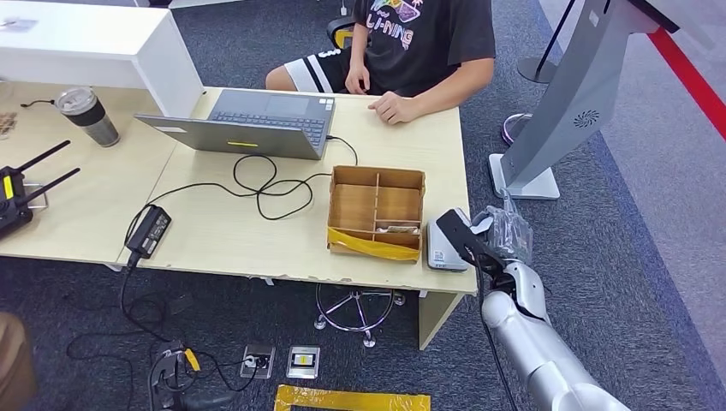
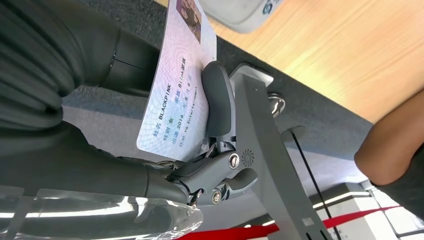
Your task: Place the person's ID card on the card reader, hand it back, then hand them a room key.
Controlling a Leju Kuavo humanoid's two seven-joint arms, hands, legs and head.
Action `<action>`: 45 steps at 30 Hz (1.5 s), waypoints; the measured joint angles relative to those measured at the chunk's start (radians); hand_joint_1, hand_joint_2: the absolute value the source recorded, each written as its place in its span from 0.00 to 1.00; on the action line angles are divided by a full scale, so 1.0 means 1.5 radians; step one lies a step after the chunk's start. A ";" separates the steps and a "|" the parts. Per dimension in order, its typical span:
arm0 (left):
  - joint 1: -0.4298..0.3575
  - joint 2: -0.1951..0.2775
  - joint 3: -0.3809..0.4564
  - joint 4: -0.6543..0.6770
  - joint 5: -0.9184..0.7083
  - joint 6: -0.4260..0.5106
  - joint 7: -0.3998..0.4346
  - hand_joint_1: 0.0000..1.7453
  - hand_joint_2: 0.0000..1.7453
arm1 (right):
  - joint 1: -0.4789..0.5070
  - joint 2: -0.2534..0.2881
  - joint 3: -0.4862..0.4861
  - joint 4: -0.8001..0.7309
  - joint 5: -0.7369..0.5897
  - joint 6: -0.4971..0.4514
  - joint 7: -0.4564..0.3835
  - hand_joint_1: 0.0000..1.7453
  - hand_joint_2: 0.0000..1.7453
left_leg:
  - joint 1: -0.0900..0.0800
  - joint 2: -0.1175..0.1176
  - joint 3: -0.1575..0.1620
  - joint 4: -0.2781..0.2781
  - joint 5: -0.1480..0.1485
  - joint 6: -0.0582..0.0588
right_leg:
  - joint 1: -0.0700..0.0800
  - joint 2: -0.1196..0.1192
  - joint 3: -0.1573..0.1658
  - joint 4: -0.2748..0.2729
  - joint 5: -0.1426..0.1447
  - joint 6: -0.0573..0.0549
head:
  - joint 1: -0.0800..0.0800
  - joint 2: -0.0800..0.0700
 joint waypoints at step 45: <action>0.008 0.000 0.000 0.000 -0.014 0.013 0.000 0.00 1.00 | 0.039 0.017 -0.003 0.030 -0.012 -0.001 -0.013 1.00 1.00 | 0.000 0.000 0.001 0.000 0.000 0.000 | 0.000 0.000 0.001 0.000 0.000 0.000 | 0.000 0.000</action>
